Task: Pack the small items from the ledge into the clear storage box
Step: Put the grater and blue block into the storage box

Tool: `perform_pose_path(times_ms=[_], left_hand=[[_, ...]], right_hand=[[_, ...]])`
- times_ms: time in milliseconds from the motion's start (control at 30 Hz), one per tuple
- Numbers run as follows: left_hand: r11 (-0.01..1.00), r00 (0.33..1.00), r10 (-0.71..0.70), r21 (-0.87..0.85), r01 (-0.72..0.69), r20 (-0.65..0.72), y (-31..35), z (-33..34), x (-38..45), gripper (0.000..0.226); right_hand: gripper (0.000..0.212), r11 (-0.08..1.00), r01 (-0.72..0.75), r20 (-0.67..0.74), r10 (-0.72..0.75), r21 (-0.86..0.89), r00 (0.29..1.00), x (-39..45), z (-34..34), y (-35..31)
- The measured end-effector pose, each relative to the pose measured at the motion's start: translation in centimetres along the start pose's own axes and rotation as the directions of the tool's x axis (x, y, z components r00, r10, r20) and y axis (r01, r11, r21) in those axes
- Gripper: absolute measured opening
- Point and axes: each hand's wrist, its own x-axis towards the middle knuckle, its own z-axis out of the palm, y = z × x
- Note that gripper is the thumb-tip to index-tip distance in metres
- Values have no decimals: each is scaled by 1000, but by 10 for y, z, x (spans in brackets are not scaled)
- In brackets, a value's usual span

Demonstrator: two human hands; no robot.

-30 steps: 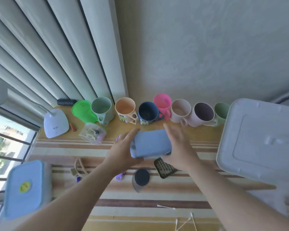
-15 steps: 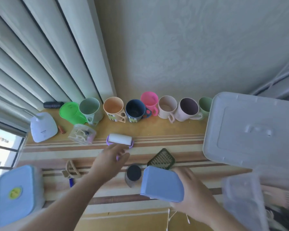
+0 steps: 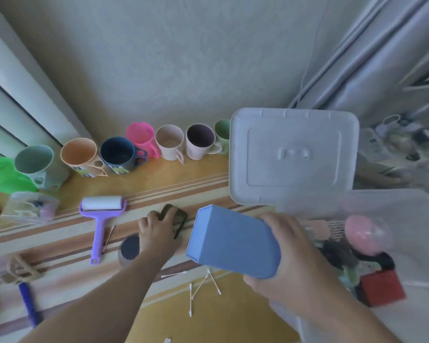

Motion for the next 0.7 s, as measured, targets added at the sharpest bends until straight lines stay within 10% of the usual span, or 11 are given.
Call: perform_pose_path(times_ms=[133, 400, 700], left_hand=[[994, 997, -81, -76, 80, -7, 27, -52, -19, 97], [883, 919, 218, -335, -329, -329, 177, -151, -86, 98], [874, 891, 448, -177, -453, -67, 330, -89, -158, 103]], right_hand=[[87, 1000, -21, -37, 21, -7, 999, -10, -36, 24], [78, 993, -116, -110, 118, 30, 987, -50, -134, 121], [75, 919, -376, -91, 367, -118, 926, -105, -168, 292]])
